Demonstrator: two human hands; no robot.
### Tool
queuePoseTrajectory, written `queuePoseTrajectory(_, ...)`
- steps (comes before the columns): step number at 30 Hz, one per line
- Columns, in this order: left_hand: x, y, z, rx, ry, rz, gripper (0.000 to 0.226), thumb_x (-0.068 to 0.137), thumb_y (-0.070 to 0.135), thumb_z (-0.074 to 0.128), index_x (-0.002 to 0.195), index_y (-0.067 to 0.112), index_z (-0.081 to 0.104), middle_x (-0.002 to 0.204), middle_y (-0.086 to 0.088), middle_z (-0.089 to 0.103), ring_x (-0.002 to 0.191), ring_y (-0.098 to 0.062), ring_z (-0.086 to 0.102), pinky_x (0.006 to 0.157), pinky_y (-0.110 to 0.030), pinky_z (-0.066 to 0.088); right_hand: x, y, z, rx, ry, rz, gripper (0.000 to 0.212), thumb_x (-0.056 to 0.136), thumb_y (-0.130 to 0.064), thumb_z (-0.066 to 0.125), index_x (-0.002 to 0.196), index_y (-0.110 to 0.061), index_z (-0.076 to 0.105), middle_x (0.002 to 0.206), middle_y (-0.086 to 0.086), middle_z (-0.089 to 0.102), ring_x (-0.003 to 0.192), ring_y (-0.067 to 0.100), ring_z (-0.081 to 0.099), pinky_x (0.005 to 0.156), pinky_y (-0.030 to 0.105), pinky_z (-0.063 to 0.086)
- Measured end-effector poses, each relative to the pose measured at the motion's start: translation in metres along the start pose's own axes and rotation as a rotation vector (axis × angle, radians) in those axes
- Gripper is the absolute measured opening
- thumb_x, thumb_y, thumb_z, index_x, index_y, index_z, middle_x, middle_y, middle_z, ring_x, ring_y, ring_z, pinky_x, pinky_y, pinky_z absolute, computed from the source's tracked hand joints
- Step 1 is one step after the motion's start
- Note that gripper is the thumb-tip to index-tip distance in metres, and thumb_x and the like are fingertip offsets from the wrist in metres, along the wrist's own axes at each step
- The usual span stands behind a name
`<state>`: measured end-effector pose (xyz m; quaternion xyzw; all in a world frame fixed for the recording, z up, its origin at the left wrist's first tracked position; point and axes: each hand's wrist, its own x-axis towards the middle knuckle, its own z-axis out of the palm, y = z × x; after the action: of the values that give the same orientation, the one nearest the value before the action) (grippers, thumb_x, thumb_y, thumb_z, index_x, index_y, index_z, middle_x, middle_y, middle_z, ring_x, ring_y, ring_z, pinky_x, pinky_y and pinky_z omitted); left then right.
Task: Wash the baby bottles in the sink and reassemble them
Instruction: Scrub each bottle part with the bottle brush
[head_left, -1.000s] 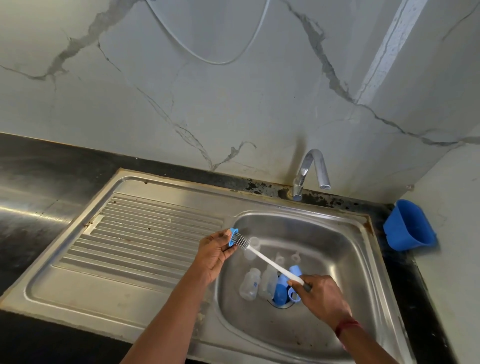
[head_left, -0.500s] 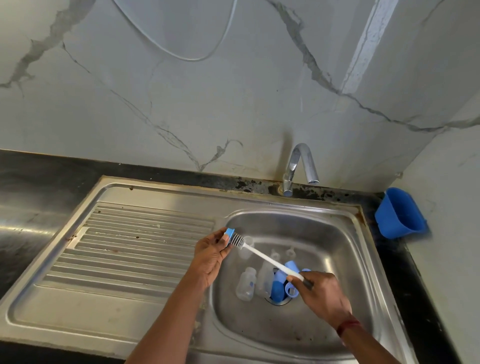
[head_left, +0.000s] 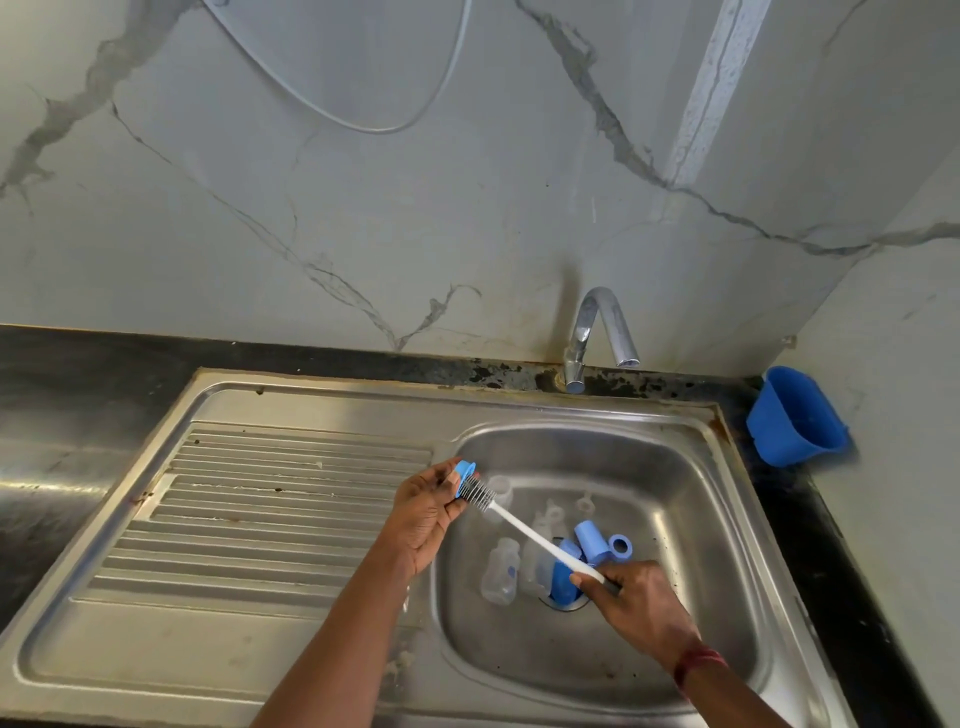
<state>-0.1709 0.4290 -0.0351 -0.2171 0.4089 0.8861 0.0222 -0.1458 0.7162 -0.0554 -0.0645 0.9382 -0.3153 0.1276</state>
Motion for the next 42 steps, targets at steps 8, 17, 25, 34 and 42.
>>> queuePoseTrajectory(8, 0.002, -0.002, -0.006, -0.046, 0.03, 0.012, 0.022, 0.09, -0.01, 0.056, 0.107, 0.001, 0.065, 0.101, -0.012, 0.072, 0.098, -0.024, 0.068, 0.094, -0.037, 0.054, -0.01, -0.004, -0.015, 0.063, 0.039, 0.041, 0.04, 0.083, -0.042, 0.074, 0.048, -0.031, 0.058, 0.043, -0.011, 0.043, 0.041, 0.009, 0.036, 0.044, 0.019, 0.028)
queuePoseTrajectory(17, 0.011, -0.018, -0.005, 0.577, 0.124, 0.219, 0.012, 0.088, 0.006, 0.072, 0.087, 0.016, 0.078, 0.076, 0.001, 0.072, 0.074, -0.009, 0.063, 0.075, -0.029, 0.051, -0.007, -0.012, -0.035, -0.002, 0.176, -0.065, 0.051, 0.085, -0.064, 0.053, 0.055, -0.023, 0.06, 0.047, -0.005, 0.038, 0.045, 0.012, 0.029, 0.045, 0.026, 0.028)
queuePoseTrajectory(25, 0.006, -0.012, 0.0, 1.075, 0.082, 0.353, 0.011, 0.093, 0.013, 0.065, 0.09, 0.009, 0.075, 0.065, 0.013, 0.062, 0.056, 0.004, 0.052, 0.058, -0.012, 0.037, -0.009, -0.022, -0.031, -0.162, 0.167, -0.016, 0.063, 0.087, -0.056, 0.064, 0.043, -0.024, 0.032, 0.042, -0.004, 0.037, 0.039, 0.014, 0.031, 0.041, 0.019, 0.021)
queuePoseTrajectory(34, -0.003, -0.015, 0.001, 1.139, -0.117, 0.339, 0.014, 0.093, 0.002, 0.063, 0.101, 0.005, 0.073, 0.082, 0.005, 0.067, 0.066, 0.016, 0.057, 0.069, -0.008, 0.042, -0.013, -0.006, -0.023, -0.179, 0.146, 0.02, 0.061, 0.088, -0.063, 0.056, 0.048, -0.02, 0.039, 0.041, -0.004, 0.032, 0.04, 0.014, 0.029, 0.042, 0.02, 0.025)
queuePoseTrajectory(42, 0.0, -0.023, 0.0, 0.849, -0.031, 0.181, 0.015, 0.095, 0.003, 0.06, 0.098, 0.013, 0.071, 0.101, -0.004, 0.062, 0.089, -0.011, 0.058, 0.08, -0.011, 0.044, -0.02, 0.014, -0.027, -0.076, 0.176, 0.043, 0.067, 0.082, -0.071, 0.056, 0.055, -0.011, 0.043, 0.044, -0.005, 0.028, 0.044, 0.013, 0.023, 0.044, 0.023, 0.025)
